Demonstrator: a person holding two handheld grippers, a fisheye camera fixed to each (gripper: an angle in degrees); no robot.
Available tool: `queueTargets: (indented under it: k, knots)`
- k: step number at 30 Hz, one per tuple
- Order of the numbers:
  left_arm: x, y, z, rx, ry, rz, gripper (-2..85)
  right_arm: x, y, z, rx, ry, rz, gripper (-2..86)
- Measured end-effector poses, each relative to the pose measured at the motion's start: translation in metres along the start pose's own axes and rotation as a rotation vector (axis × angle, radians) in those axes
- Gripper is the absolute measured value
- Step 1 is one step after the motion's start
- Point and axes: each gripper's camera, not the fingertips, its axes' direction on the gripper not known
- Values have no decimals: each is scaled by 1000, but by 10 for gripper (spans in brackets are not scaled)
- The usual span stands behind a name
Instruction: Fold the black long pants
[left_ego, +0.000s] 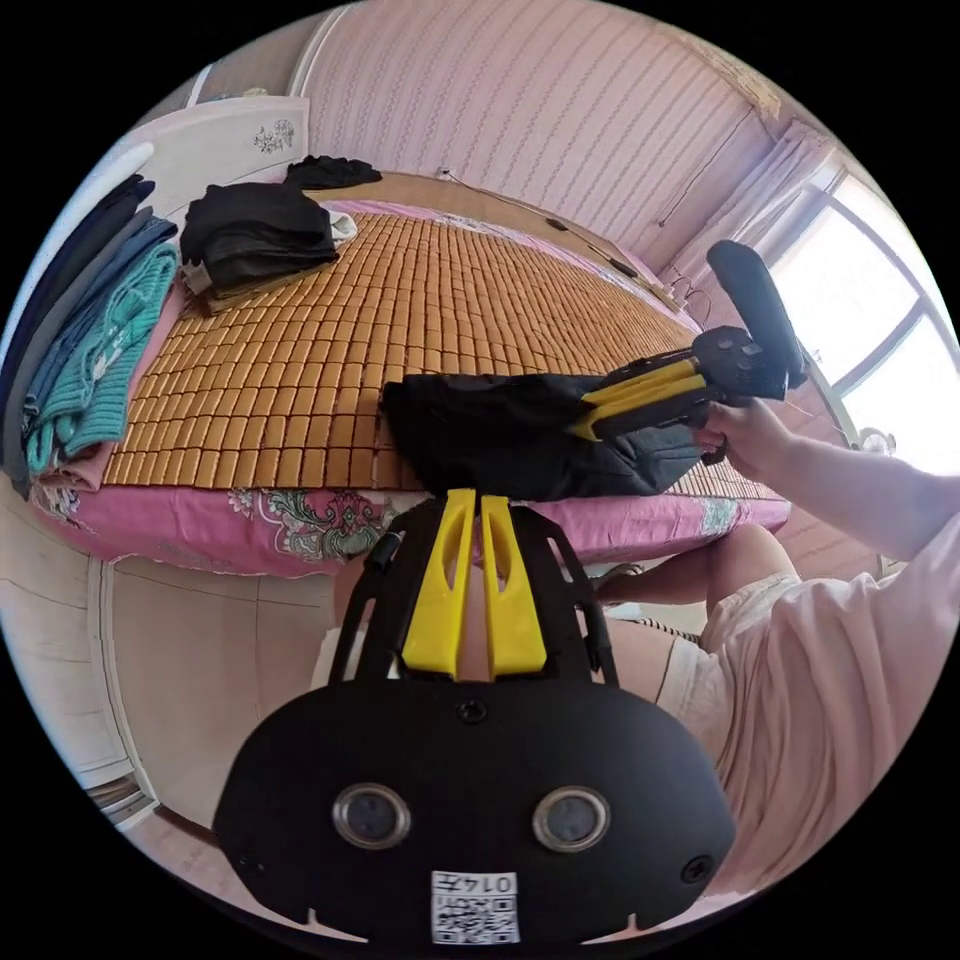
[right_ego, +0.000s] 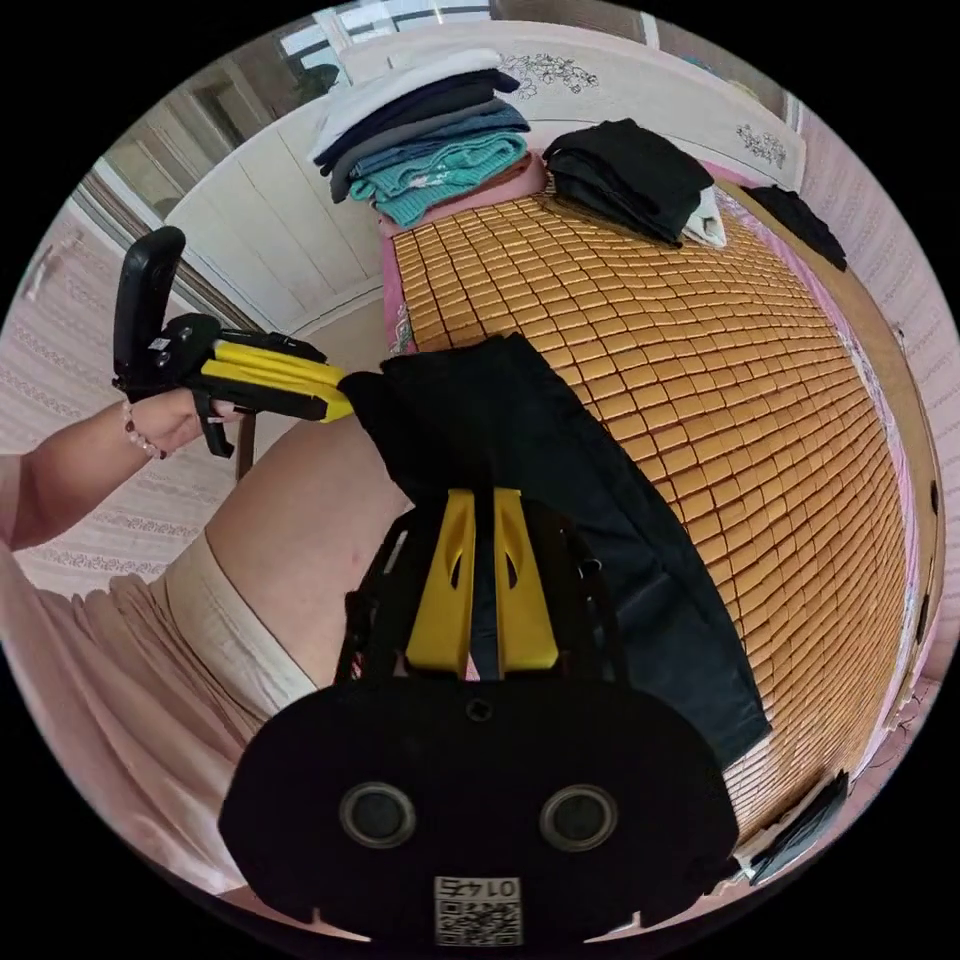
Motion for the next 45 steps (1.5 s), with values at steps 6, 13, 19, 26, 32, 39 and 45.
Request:
queueTargets:
  k: [6, 13, 19, 26, 32, 39, 45]
  knots:
    - [-5, -10, -10, 35, -21, 53, -10, 36, 54, -29, 146, -101, 160, 7]
    - [-19, -23, -15, 22, -52, 68, -10, 70, 158, -104, 404, 53, 390, 6]
    - [-38, -40, -68, 154, -162, 97, -9, 50, 346, -224, 776, 304, 627, 10]
    - [-114, 11, -47, -60, -310, -134, -7, 39, 554, -159, 414, 458, 1204, 23]
    - [-126, 3, -40, 9, -264, -224, 34, 33, 567, -82, 321, 426, 1274, 65]
    - [-144, -45, 40, -156, -171, -373, 124, 85, 516, -10, 191, 375, 1256, 100]
    - [-139, -58, 61, -167, -310, -335, 116, 115, 505, 55, -11, 376, 1309, 42]
